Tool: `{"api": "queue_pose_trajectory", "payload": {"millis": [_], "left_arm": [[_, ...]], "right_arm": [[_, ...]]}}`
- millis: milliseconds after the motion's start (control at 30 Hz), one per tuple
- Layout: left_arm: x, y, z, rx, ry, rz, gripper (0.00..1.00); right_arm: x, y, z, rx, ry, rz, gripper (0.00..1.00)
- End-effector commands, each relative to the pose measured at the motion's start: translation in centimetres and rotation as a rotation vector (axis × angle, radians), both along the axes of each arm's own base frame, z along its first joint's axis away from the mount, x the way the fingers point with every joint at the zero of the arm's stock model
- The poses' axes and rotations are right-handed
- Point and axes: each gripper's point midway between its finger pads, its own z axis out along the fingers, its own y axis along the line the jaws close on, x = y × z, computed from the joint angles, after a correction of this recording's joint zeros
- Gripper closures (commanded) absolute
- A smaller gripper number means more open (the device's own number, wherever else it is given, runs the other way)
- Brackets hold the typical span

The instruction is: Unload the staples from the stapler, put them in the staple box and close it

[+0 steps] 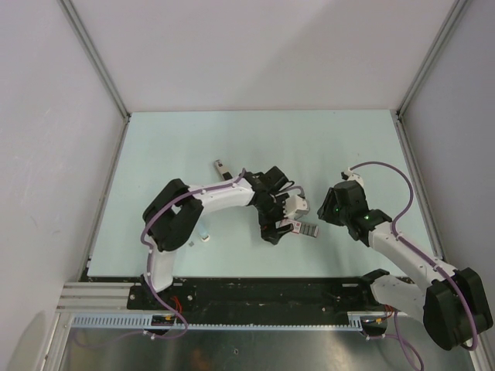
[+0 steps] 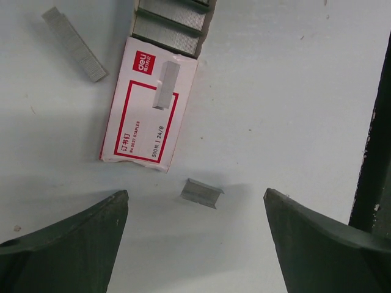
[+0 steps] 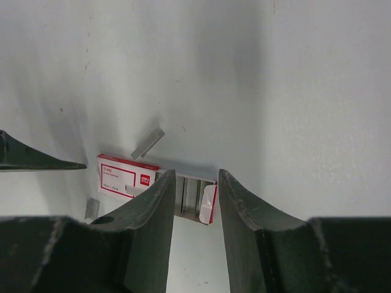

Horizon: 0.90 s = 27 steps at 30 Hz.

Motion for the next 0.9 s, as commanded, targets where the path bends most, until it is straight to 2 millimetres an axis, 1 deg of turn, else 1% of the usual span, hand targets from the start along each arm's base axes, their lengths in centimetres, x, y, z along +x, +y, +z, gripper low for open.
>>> {"api": "queue_pose_trajectory", "payload": {"millis": [0, 100, 167, 367, 600, 733, 867], "left_arm": [[0.2, -0.5, -0.4, 0.013, 0.014, 0.014, 0.02], [0.3, -0.6, -0.9, 0.035, -0.013, 0.009, 0.04], [0.0, -0.5, -1.4, 0.06, -0.039, -0.005, 0.06], [-0.4, 0.7, -3.5, 0.159, -0.151, -0.035, 0.19], [-0.7, 1.5, -4.4, 0.198, -0.179, -0.005, 0.32], [-1.4, 2.5, -4.8, 0.219, -0.169, -0.006, 0.4], [-2.1, 4.5, -5.5, 0.26, -0.174, -0.023, 0.45]], "right_arm": [[0.7, -0.2, 0.6, 0.003, -0.037, -0.02, 0.61], [0.8, -0.1, 0.7, 0.005, -0.04, -0.019, 0.61], [0.8, -0.2, 0.6, 0.005, -0.04, -0.021, 0.62], [0.7, -0.3, 0.8, 0.007, -0.047, -0.024, 0.66], [0.7, -0.4, 0.8, 0.009, -0.049, -0.026, 0.69], [0.7, -0.4, 0.9, 0.011, -0.052, -0.024, 0.72], [0.6, -0.5, 1.0, 0.011, -0.053, -0.027, 0.75]]}}
